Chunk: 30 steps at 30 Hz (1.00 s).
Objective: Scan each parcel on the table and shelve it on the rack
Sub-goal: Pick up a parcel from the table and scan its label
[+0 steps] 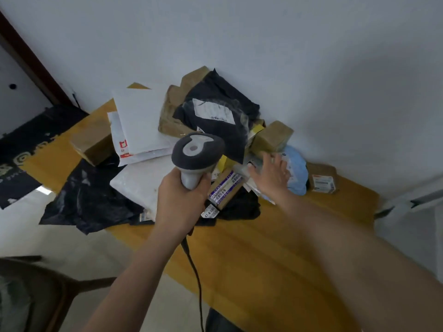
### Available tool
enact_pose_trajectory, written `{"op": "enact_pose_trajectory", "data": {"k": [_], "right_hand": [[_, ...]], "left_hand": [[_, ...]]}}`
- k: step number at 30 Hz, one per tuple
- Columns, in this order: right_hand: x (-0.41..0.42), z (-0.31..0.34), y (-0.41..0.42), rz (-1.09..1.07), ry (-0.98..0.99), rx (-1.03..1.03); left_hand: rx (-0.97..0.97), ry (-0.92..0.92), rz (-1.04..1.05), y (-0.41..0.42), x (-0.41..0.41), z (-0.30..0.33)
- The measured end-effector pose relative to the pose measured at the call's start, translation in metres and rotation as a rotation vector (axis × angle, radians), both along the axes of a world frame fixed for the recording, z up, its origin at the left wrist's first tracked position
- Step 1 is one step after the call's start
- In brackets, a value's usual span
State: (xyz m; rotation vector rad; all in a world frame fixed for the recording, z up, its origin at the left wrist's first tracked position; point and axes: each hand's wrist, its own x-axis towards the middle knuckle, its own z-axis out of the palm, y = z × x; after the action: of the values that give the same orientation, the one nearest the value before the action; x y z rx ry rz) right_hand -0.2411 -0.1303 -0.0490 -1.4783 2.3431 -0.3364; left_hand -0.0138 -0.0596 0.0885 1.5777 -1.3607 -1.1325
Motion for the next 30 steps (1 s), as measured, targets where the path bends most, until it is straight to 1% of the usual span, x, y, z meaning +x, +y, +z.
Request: {"op": "enact_pose_trajectory", "data": {"k": [6,9,11,13,15,20,21,25,30], "right_hand": [[-0.049,-0.015,-0.082,-0.137,-0.011,0.002],[-0.06,-0.023,-0.112,-0.212,-0.113,0.025],[-0.065,-0.029,-0.127,-0.271,-0.194,0.083],[-0.067,-0.031,-0.136,-0.31,-0.24,0.147],[-0.068,-0.031,-0.14,-0.373,-0.281,0.16],[-0.071,-0.023,-0.132,-0.606,-0.37,0.226],[-0.069,-0.022,-0.13,-0.594,-0.358,0.234],[-0.06,-0.024,-0.123,-0.369,-0.226,0.233],[-0.066,-0.045,-0.095,-0.3,-0.159,0.238]], "left_hand": [[0.06,-0.006,-0.004,-0.068,-0.029,-0.022],[0.098,-0.027,-0.027,-0.085,-0.035,-0.031],[0.105,-0.05,-0.038,-0.093,-0.038,-0.034],[0.095,-0.069,-0.045,-0.099,-0.038,-0.035],[0.09,-0.083,-0.052,-0.101,-0.038,-0.034],[0.098,-0.079,-0.078,-0.101,-0.034,-0.029],[0.097,-0.074,-0.086,-0.099,-0.033,-0.029],[0.075,-0.091,-0.145,-0.087,-0.024,-0.031],[0.119,-0.069,-0.15,-0.072,-0.022,-0.041]]}}
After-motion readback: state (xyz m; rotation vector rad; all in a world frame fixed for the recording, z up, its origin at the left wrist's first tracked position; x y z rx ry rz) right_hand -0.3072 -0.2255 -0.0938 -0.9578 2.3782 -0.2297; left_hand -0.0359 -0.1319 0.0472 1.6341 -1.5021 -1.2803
